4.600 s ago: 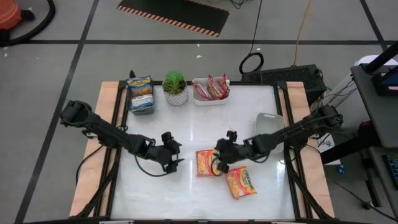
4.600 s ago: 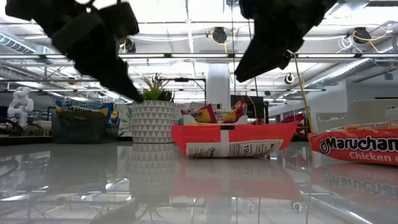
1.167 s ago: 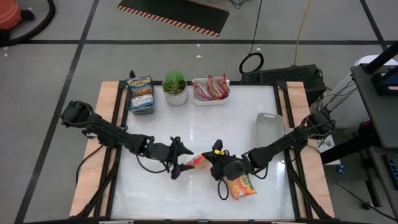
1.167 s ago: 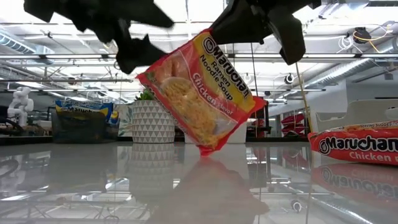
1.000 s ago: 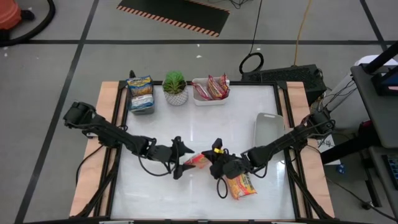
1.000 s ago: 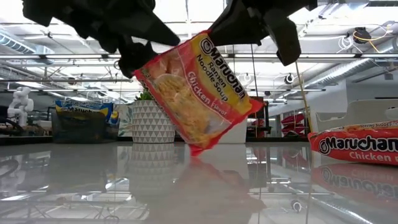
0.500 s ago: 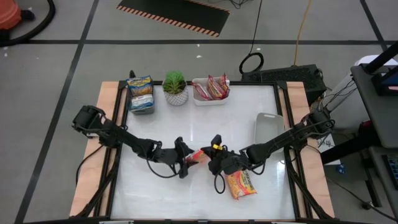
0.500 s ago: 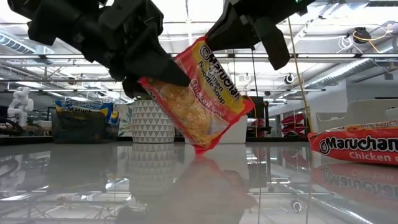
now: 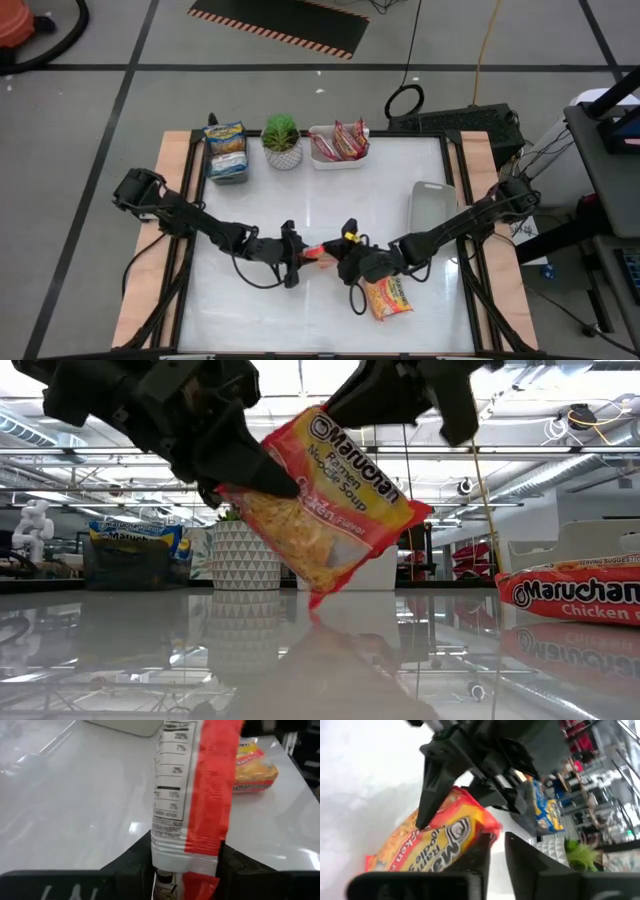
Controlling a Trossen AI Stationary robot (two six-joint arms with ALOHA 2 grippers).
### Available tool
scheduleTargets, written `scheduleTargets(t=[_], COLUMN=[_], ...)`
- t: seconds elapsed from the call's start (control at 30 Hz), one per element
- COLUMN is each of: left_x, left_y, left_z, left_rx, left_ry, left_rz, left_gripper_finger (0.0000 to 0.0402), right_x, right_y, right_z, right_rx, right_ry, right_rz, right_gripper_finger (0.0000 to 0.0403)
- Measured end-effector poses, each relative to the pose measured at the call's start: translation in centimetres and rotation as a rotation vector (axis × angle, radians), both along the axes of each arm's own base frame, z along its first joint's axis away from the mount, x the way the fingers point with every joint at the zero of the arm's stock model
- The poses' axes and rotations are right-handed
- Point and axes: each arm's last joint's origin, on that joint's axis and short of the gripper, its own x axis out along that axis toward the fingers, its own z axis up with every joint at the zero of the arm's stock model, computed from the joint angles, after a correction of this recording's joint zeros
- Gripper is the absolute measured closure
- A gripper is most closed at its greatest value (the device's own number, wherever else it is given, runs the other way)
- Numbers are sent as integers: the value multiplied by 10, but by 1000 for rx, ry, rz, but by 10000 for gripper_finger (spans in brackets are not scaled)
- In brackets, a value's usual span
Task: Sort Maruchan noodles
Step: Put the top orange noodle pack into the gray bin
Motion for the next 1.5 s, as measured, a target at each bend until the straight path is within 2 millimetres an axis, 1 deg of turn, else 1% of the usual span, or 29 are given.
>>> scheduleTargets(t=[0.07, 0.13, 0.23, 0.27, 0.33, 0.4, 0.47, 0.53, 0.63, 0.73, 0.97, 1.1, 1.17, 1.3, 1.37, 1.5], left_x=[-3, -4, -9, -10, -12, -14, -15, -15, -14, -14, -13, -13, -13, -13, -13, -13], left_y=[0, -2, -5, -6, -6, -7, -6, -7, -8, -8, -9, -9, -9, -9, -9, -9], left_z=[7, 15, 22, 25, 31, 35, 38, 41, 44, 45, 47, 48, 48, 48, 47, 47], left_rx=[13, 25, 49, 50, 55, 64, 78, 78, 79, 78, 96, 92, 96, 100, 101, 100], left_ry=[-14, -46, -56, -69, -88, -104, -111, -136, -165, -177, -199, -210, -209, -207, -206, -205], left_rz=[-14, -31, -58, -64, -68, -55, -35, -35, -40, -40, -58, -69, -70, -73, -73, -73], left_gripper_finger=[274, 274, 274, 274, 273, 273, 273, 273, 273, 273, 273, 273, 273, 273, 273, 273], right_x=[-5, -13, -25, -29, -34, -36, -36, -36, -36, -35, -32, -27, -24, -20, -20, -21], right_y=[2, 3, -1, -2, -4, -5, -3, -2, -4, -6, -9, -10, -11, -15, -16, -16], right_z=[8, 22, 45, 50, 54, 53, 52, 49, 45, 46, 40, 33, 30, 26, 26, 29], right_rx=[56, 151, 365, 431, 583, 700, 791, 842, 866, 882, 765, 741, 756, 786, 789, 778], right_ry=[-41, -93, -196, -201, -192, -154, -129, -104, -92, -104, -129, -114, -84, -40, -44, -46], right_rz=[-25, -66, -124, -131, -121, -119, -115, -126, -164, -178, -227, -234, -212, -182, -182, -169], right_gripper_finger=[330, 309, 281, 272, 256, 241, 226, 213, 195, 180, 155, 141, 138, 152, 171, 220])
